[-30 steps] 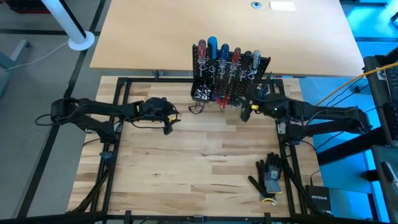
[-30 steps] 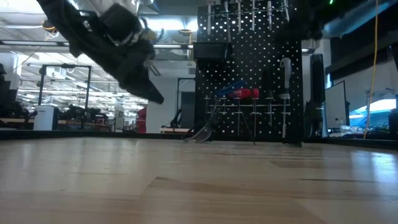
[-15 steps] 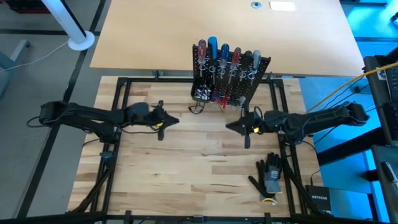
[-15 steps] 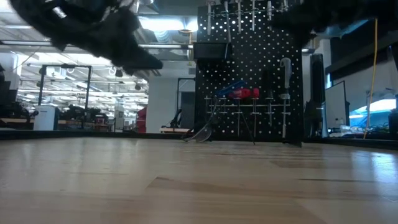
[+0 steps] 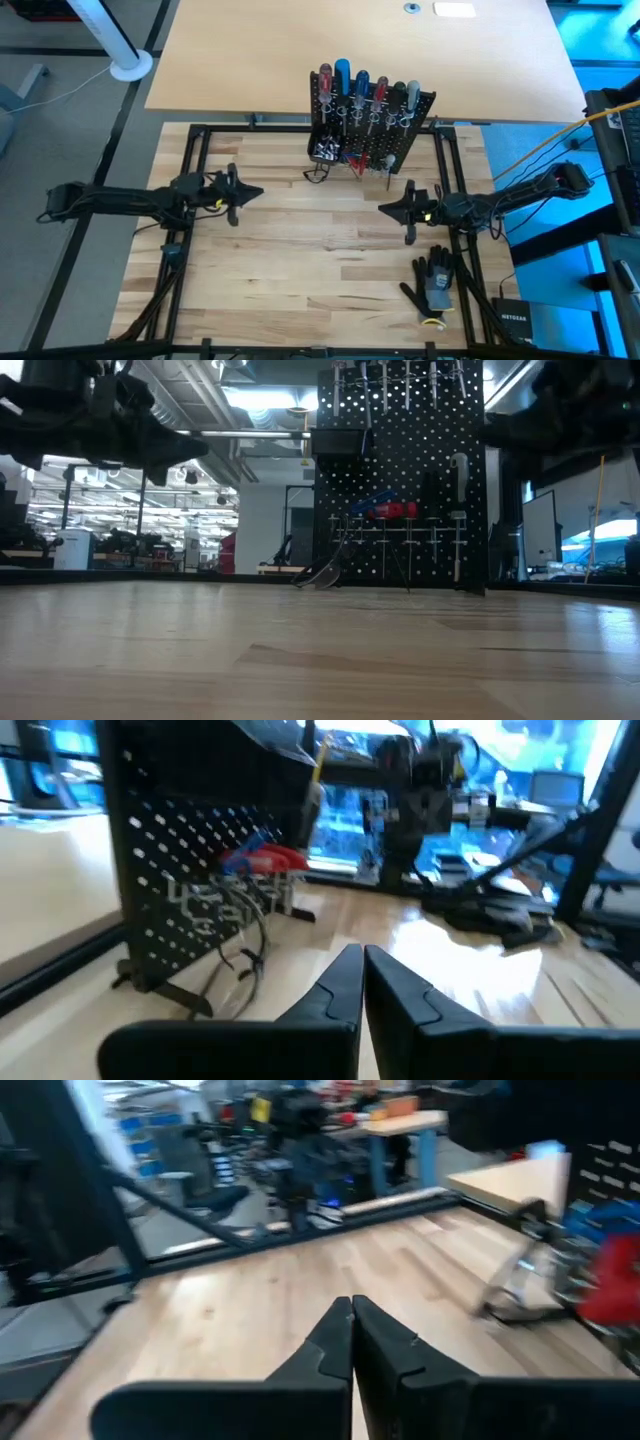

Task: Hang tools onto peg board
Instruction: Return to Home Position

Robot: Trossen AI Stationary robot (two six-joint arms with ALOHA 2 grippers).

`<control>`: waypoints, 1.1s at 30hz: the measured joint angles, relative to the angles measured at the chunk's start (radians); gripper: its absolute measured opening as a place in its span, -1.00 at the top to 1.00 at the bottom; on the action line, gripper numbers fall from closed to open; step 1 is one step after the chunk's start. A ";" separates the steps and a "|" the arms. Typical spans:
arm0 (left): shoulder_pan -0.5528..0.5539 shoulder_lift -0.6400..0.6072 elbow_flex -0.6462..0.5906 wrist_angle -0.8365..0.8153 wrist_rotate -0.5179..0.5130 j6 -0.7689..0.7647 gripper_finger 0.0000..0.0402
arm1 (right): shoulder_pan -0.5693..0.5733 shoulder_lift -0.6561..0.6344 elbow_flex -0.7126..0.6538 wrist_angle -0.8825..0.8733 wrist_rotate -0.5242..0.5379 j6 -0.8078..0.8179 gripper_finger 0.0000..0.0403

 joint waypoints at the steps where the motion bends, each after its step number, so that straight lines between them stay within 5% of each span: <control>1: 0.001 -0.023 0.001 -0.013 -0.010 -0.007 0.99 | 0.000 -0.006 -0.014 0.005 0.024 0.003 0.97; 11: 0.002 -0.199 0.001 -0.232 -0.092 -0.040 0.98 | 0.000 -0.046 -0.122 0.035 0.103 0.053 0.98; 20: 0.003 -0.334 -0.041 -0.362 -0.118 -0.064 0.99 | -0.001 -0.110 -0.124 -0.050 -0.022 0.053 0.98; 33: 0.004 -0.586 -0.041 -0.556 -0.177 -0.063 0.99 | -0.001 -0.508 -0.126 -0.362 0.042 0.023 0.98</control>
